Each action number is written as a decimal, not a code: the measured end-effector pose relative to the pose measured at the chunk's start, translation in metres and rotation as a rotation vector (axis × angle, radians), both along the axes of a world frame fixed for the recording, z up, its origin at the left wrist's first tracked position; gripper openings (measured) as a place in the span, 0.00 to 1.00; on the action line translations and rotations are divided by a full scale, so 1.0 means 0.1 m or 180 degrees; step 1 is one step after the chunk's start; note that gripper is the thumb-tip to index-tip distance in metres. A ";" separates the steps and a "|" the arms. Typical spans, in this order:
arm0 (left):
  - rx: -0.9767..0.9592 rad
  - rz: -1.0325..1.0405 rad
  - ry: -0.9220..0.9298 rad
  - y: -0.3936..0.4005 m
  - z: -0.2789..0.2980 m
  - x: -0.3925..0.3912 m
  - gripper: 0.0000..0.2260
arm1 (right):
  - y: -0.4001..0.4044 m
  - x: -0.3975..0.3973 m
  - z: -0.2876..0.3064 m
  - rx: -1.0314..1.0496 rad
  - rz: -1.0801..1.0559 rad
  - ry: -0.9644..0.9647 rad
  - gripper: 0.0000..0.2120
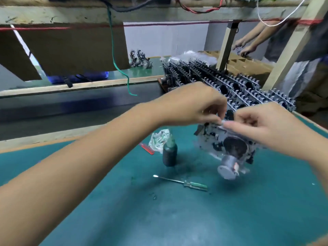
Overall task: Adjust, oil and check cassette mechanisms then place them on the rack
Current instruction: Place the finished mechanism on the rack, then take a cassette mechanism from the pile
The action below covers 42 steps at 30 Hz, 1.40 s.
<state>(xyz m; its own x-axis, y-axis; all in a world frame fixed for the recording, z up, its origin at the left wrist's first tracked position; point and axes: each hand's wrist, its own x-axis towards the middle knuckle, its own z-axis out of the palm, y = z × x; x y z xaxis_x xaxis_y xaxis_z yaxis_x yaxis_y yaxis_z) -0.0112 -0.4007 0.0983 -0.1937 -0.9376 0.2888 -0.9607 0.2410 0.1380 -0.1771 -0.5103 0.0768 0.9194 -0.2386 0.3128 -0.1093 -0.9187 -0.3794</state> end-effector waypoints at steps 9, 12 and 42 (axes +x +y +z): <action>0.0323 0.0742 -0.0726 -1.24 -0.39 0.47 0.09 | -0.82 0.80 -0.72 -0.0113 -0.1592 -0.0135 0.20; 0.0307 0.0804 -0.0535 -1.32 -0.55 0.55 0.10 | -0.91 0.92 -0.88 -0.0638 -0.1897 -0.0193 0.16; -0.0043 0.3572 -0.0238 3.54 -1.19 -0.13 0.17 | 2.78 1.24 -1.15 0.0376 0.1857 0.0504 0.13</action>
<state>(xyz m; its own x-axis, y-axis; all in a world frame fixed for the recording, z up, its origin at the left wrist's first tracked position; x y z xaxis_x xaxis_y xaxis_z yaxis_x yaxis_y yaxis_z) -0.0241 -0.0463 -0.0205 0.7407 -0.5890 0.3232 -0.6404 -0.7644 0.0748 -0.0529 -0.2318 -0.0386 0.9419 0.2932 0.1638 0.3354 -0.7968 -0.5026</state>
